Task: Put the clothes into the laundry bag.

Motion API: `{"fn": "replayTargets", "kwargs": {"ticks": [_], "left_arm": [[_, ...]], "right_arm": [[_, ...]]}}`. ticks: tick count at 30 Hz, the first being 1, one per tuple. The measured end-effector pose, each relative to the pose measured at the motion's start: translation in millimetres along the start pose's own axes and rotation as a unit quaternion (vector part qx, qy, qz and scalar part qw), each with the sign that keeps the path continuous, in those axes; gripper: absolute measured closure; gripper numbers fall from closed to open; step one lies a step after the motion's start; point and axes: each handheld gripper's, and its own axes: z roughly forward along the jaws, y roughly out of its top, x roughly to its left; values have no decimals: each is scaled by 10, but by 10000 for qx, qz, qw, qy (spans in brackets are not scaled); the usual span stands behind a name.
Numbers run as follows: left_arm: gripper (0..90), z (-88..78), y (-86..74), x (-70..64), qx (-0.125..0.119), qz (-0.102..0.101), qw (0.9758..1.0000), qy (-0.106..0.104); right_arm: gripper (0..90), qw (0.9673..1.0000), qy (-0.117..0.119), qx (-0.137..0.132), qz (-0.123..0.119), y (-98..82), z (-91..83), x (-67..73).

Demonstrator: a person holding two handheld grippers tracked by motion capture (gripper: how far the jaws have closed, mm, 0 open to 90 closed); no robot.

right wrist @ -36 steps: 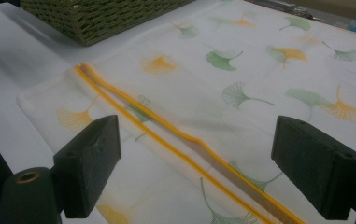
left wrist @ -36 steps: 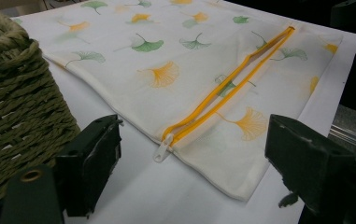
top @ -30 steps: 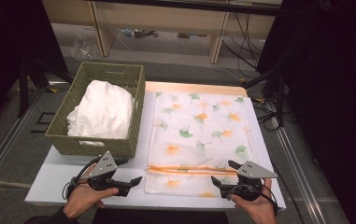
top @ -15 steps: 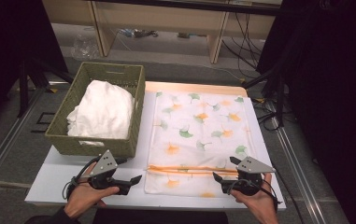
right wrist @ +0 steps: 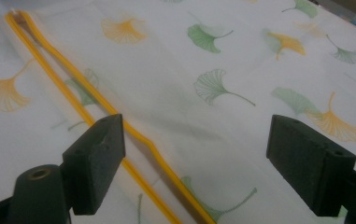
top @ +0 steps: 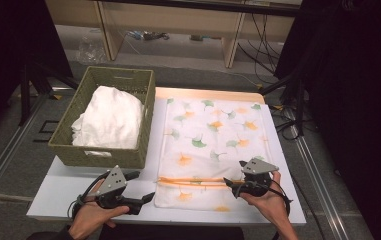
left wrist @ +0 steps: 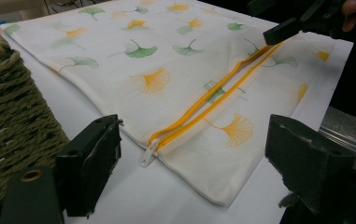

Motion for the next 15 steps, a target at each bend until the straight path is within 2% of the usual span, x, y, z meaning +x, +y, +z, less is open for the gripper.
{"fn": "replayTargets", "kwargs": {"ticks": [5, 6, 9, 10, 11, 13, 15], "left_arm": [[181, -9, -1, 5, -78, -21, 10000, 10], [181, -13, 0, 4, -76, -19, 10000, 47], [180, -11, -5, 13, -72, 9, 10000, 25], [181, -13, -5, 20, -62, 36, 10000, 16], [181, -11, -6, 20, -74, 12, 10000, 19], [181, -13, -10, 21, -40, 9, 10000, 55], [180, -12, -10, 28, -33, 14, 10000, 67]], "right_arm": [[246, 9993, 110, 249, -263, 42, 179, -28], [254, 9985, 112, 283, -447, 49, 217, -32], [266, 9967, 188, 504, -616, 59, 309, -13], [266, 9961, 177, 612, -604, 61, 328, -5], [265, 9949, 214, 648, -744, 63, 359, -14], [244, 9943, 263, 782, -670, 57, 400, -17], [237, 9926, 229, 950, -721, 51, 441, -21]]}}
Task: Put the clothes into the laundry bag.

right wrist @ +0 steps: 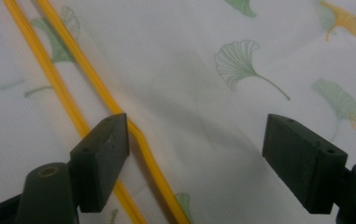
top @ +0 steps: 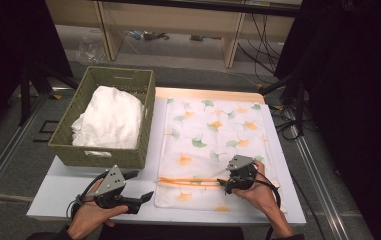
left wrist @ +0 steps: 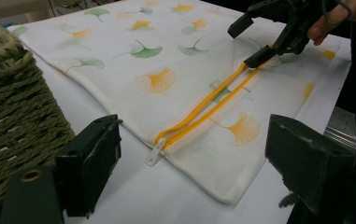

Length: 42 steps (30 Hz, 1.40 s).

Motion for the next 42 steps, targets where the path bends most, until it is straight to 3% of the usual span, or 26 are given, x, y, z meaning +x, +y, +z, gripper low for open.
{"fn": "replayTargets", "kwargs": {"ticks": [1, 2, 3, 5, 6, 7, 8, 10, 12, 13, 15, 17, 19, 20, 21, 23, 25, 31, 34, 35, 37, 38, 39, 40, 42], "left_arm": [[180, 4, 1, 0, -15, -21, 10000, -2], [180, 6, 2, 1, -7, -23, 10000, -4], [180, 7, 0, 1, 10, -3, 10000, -4], [179, 3, -4, 1, 27, 8, 10000, -11], [179, 4, 1, 4, 20, 6, 10000, -5], [178, 4, 1, 4, 20, 6, 10000, -5], [176, 4, 4, 11, 29, 14, 10000, 10], [176, 10, -5, 22, 19, -28, 10000, -24], [176, 6, 8, 46, 4, -55, 10000, 1], [176, 4, 22, 59, -3, -51, 10000, 64], [177, 0, 61, 82, 18, -48, 9999, 163], [179, 0, 85, 93, -28, -60, 9999, 149], [180, -10, 140, 118, -76, -146, 9997, 196], [180, -13, 164, 132, -92, -230, 9994, 221], [182, -12, 199, 174, -126, -335, 9992, 191], [184, -23, 238, 209, -105, -352, 9989, 283], [186, -26, 266, 228, -122, -347, 9987, 343], [193, -113, 527, 329, -164, -249, 9982, 519], [193, -136, 708, 472, -59, -44, 9980, 620], [192, -139, 822, 599, -27, -2, 9959, 907], [182, -137, 879, 656, -8, -1, 9949, 1012], [182, -145, 944, 728, 20, 118, 9935, 1130], [180, -155, 1012, 802, -10, 83, 9921, 1249], [159, -173, 1157, 972, -77, -142, 9902, 1389], [170, -160, 1271, 1170, 12, -206, 9882, 1519]], "right_arm": [[235, 9999, -22, 16, -137, 1, 32, -21], [233, 9999, -36, 74, -70, 4, 39, -19], [245, 9998, -37, 29, -167, 9, 56, -45], [274, 9993, -233, 80, -288, 30, 62, -76], [293, 9992, -327, 210, -137, 41, 62, -87], [293, 9992, -327, 210, -137, 41, 62, -87], [345, 9984, -458, 255, -192, 49, 75, -148], [413, 9987, -398, 276, -132, 58, 90, -164], [487, 9980, -347, 300, -430, 92, 117, -208], [526, 9982, -413, 274, -328, 100, 127, -199], [601, 9993, -229, 259, -148, 120, 167, -237], [695, 9988, -189, 331, -296, 152, 191, -271], [792, 9982, -141, 360, -448, 183, 211, -299], [792, 9982, -141, 360, -448, 183, 211, -299], [859, 9984, -159, 349, -426, 204, 222, -300], [889, 9978, -171, 276, -579, 222, 211, -326], [892, 9984, -221, 216, -469, 241, 173, -328], [894, 9977, -403, 30, -545, 307, 84, -340], [894, 9980, -443, -24, -461, 317, 50, -338], [894, 9978, -456, -37, -472, 317, 42, -336], [894, 9977, -458, -56, -493, 327, 20, -334], [894, 9977, -458, -56, -493, 327, 20, -334], [894, 9975, -473, -70, -517, 336, 8, -336], [894, 9972, -453, -131, -582, 354, 0, -338], [893, 9973, -430, -99, -589, 355, 4, -320]]}}
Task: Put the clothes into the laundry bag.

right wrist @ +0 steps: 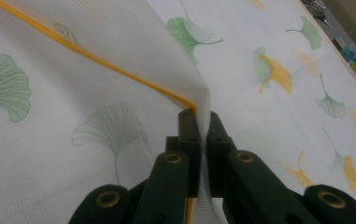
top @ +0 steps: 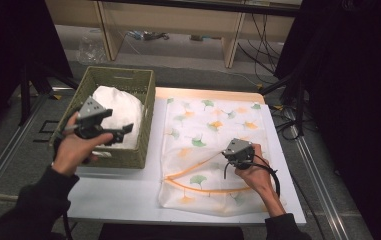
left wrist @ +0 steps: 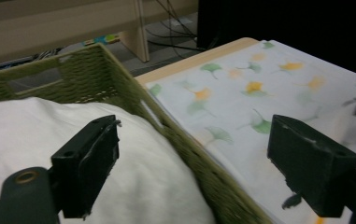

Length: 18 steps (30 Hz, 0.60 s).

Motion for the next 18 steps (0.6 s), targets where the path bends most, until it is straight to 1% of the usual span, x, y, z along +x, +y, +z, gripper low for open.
{"fn": "replayTargets", "kwargs": {"ticks": [1, 2, 3, 4, 5, 6, 7, 8, 9, 10, 11, 12, 13, 14, 15, 16, 17, 18], "left_arm": [[171, 35, 33, 72, 90, 12, 9999, 109], [161, 108, 65, 179, 220, -86, 9995, 205], [158, 165, 80, 271, 305, -94, 9991, 277], [167, 210, 84, 343, 386, -108, 9987, 327], [169, 283, 77, 460, 570, -211, 9973, 402], [166, 283, 77, 460, 570, -211, 9973, 402], [166, 351, 55, 551, 705, -272, 9961, 451], [166, 424, 23, 664, 985, -207, 9937, 501], [167, 498, -13, 728, 1090, -216, 9919, 614], [171, 567, -52, 791, 1234, -177, 9896, 722], [173, 678, -118, 902, 1541, -155, 9844, 833], [179, 738, -159, 967, 1722, -198, 9811, 858], [168, 738, -159, 967, 1722, -198, 9811, 858], [145, 811, -218, 1071, 1825, -581, 9778, 850], [156, 811, -218, 1071, 1825, -581, 9778, 850], [148, 911, -264, 1083, 1939, -1042, 9733, 645], [142, 963, -275, 1065, 2112, -1089, 9697, 565], [101, 963, -275, 1065, 2112, -1089, 9697, 565]], "right_arm": [[893, 10000, 3, 23, 23, 1, 4, 7], [893, 10000, 19, 2, -76, 3, 9, -6], [893, 10000, 1, 9, 16, 2, 5, 3], [893, 10000, 1, 15, 32, 0, -3, 4], [893, 10000, -7, -6, -17, 0, -8, -2], [893, 10000, 17, -31, -56, 0, -8, -16], [893, 10000, 17, -31, -56, 0, -8, -16], [893, 10000, 13, -20, -18, 1, -10, -13], [892, 10000, -1, -20, -29, 4, -5, -11], [892, 10000, -5, 12, 16, 3, -5, 1], [893, 9999, 9, 10, -123, 5, 5, -6], [893, 9999, 19, 13, -97, 8, 9, -2], [892, 10000, 19, 34, -35, 8, 8, 6], [892, 10000, 12, 22, -81, 9, 8, 7], [892, 10000, 12, 22, -81, 9, 8, 7], [891, 9999, 83, 20, -132, 5, 16, 3], [891, 9999, 97, 17, -134, 5, 18, 2], [891, 9999, 97, 17, -134, 5, 18, 2]]}}
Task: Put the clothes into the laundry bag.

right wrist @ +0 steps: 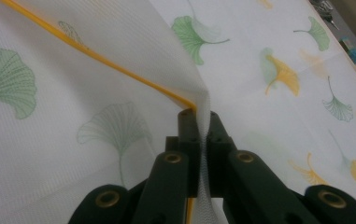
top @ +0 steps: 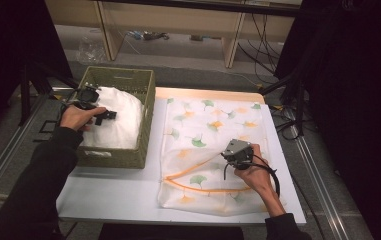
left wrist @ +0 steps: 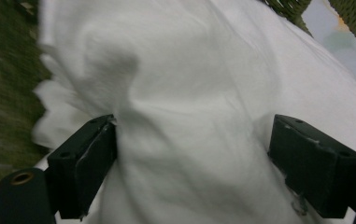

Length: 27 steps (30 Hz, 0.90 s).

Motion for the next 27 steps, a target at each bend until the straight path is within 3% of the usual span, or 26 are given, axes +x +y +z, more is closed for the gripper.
{"fn": "replayTargets", "kwargs": {"ticks": [1, 3, 4, 5, 6, 8, 10, 11, 12, 13, 14, 15, 16, 17, 19, 21, 22, 23, 24, 25, 26, 27], "left_arm": [[101, 66, 7, -44, 164, 40, 9998, -75], [0, 128, 15, -113, 263, 103, 9992, -296], [0, 129, 9, -158, 276, 320, 9989, -212], [0, 129, 9, -158, 276, 320, 9989, -212], [0, 119, 2, -168, 319, 440, 9985, 15], [68, 105, -10, -128, 379, 557, 9974, 251], [87, 94, -17, -27, 434, 263, 9984, 233], [50, 110, -37, 78, 369, -189, 9983, 415], [0, 110, -37, 78, 369, -189, 9983, 415], [0, 160, -65, 128, 426, -575, 9961, 523], [0, 185, -70, 180, 707, -593, 9947, 446], [0, 235, -99, 207, 687, -617, 9950, 382], [0, 302, -134, 221, 799, -782, 9937, 62], [0, 343, -160, 216, 843, -833, 9929, -122], [0, 422, -162, 156, 1042, -556, 9923, -373], [1, 441, -151, 128, 1074, -478, 9922, -425], [27, 459, -141, 87, 1165, -238, 9913, -569], [42, 473, -144, 64, 1179, -121, 9907, -665], [39, 497, -154, 26, 1164, -113, 9904, -732], [11, 497, -154, 26, 1164, -113, 9904, -732], [0, 524, -155, -37, 1233, 39, 9909, -530], [0, 541, -149, -62, 1240, -9, 9914, -422]], "right_arm": [[891, 10000, -6, -2, -3, 3, 2, -1], [891, 10000, -15, 24, 49, 7, -6, 20], [890, 10000, 0, 18, -22, 6, -12, 19], [890, 10000, 0, 18, -22, 6, -12, 19], [890, 10000, 1, 15, -13, 6, -13, 18], [890, 10000, 2, -11, -60, 4, -9, 11], [889, 9998, -6, 8, -196, 3, -4, 11], [889, 9998, -31, 10, -189, 7, -10, 17], [889, 9998, -31, 10, -189, 7, -10, 17], [889, 9998, -33, 0, -190, 8, -11, 17], [888, 9998, -1, -3, -188, 5, -12, 20], [888, 9998, 43, 6, -195, 1, -9, 22], [888, 9998, 25, 13, -173, -1, -15, 20], [888, 10000, 25, 29, -85, -2, -19, 27], [888, 10000, 20, 20, -63, -2, -16, 24], [888, 10000, 26, 51, -47, -1, -13, 30], [888, 10000, 47, 41, -70, 1, 2, 25], [888, 9999, 50, 30, -87, 4, 6, 22], [888, 9999, 46, 31, -90, 7, 7, 24], [888, 9999, 46, 31, -90, 7, 7, 24], [888, 9999, 37, 37, -162, 6, 3, 24], [888, 9999, 62, 42, -120, 4, 1, 23]]}}
